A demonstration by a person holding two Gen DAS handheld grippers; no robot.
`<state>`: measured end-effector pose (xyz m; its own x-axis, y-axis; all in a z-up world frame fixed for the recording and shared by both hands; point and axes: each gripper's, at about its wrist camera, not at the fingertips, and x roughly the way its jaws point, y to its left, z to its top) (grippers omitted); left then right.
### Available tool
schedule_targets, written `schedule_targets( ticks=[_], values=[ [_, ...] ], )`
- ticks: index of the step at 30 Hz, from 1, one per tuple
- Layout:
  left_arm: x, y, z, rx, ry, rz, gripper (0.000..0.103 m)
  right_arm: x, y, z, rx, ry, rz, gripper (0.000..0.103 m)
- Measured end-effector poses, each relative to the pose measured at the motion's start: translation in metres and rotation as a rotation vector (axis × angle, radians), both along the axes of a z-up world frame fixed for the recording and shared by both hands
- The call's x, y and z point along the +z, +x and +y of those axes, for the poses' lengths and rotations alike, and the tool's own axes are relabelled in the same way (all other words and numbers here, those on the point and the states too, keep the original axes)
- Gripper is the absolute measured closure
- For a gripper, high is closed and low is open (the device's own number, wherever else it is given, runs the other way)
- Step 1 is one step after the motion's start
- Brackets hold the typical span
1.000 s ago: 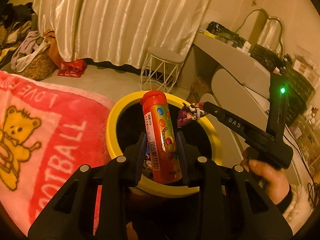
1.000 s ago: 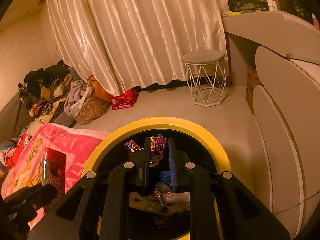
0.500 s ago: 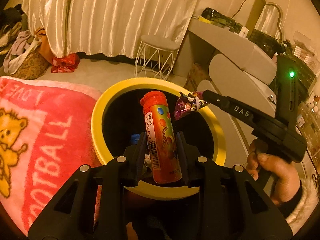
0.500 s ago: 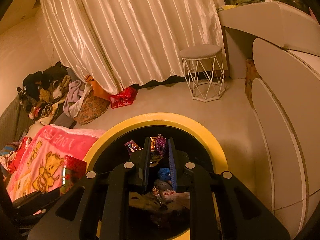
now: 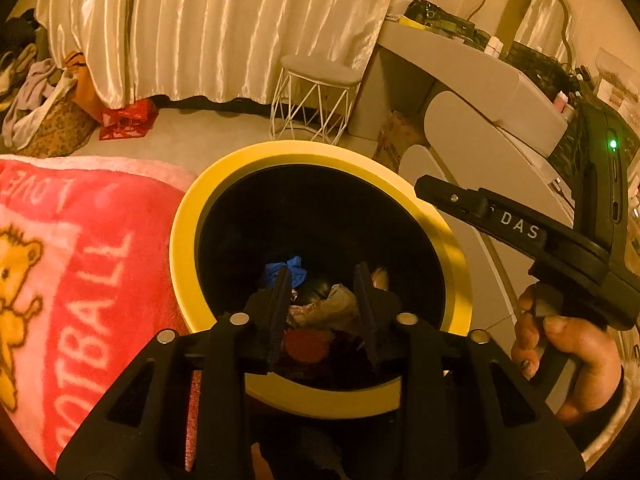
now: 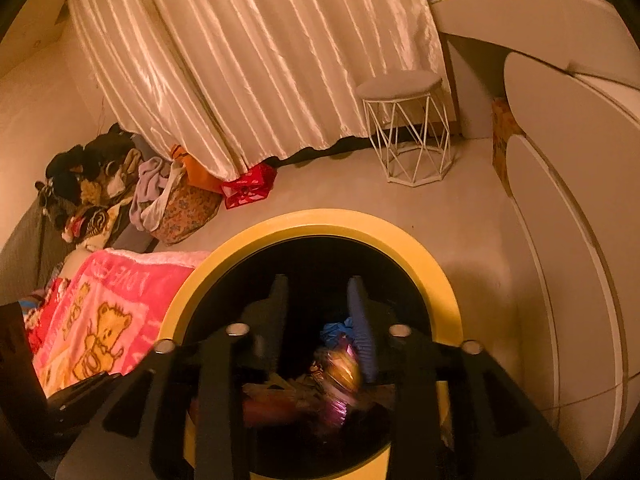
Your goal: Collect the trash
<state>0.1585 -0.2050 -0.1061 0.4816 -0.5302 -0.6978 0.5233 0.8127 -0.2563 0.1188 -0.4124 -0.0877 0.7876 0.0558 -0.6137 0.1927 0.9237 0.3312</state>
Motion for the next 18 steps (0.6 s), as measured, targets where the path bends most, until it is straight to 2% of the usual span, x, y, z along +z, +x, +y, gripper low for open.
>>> schedule_targets(
  ticks=[2, 4, 6, 10, 11, 18],
  values=[
    [0.002, -0.001, 0.001, 0.009, 0.004, -0.005, 0.051, 0.0, -0.001, -0.002, -0.002, -0.003, 0.005, 0.062],
    [0.005, -0.002, 0.004, 0.023, 0.001, -0.011, 0.044, 0.001, -0.003, -0.003, -0.005, -0.002, 0.008, 0.055],
    [0.008, -0.001, 0.007, 0.043, 0.001, -0.012, 0.029, 0.002, -0.006, -0.002, -0.009, -0.003, 0.009, 0.045],
    [0.013, -0.002, 0.016, 0.073, 0.002, -0.017, 0.019, 0.007, -0.011, -0.001, -0.007, -0.019, 0.004, 0.034],
    [0.014, -0.002, 0.019, 0.083, 0.011, -0.017, 0.012, 0.009, -0.014, 0.002, -0.007, -0.026, 0.001, 0.031],
    [0.024, -0.009, 0.041, 0.156, 0.013, -0.036, 0.011, 0.017, -0.022, 0.009, 0.0, -0.046, -0.002, 0.022]
  ],
)
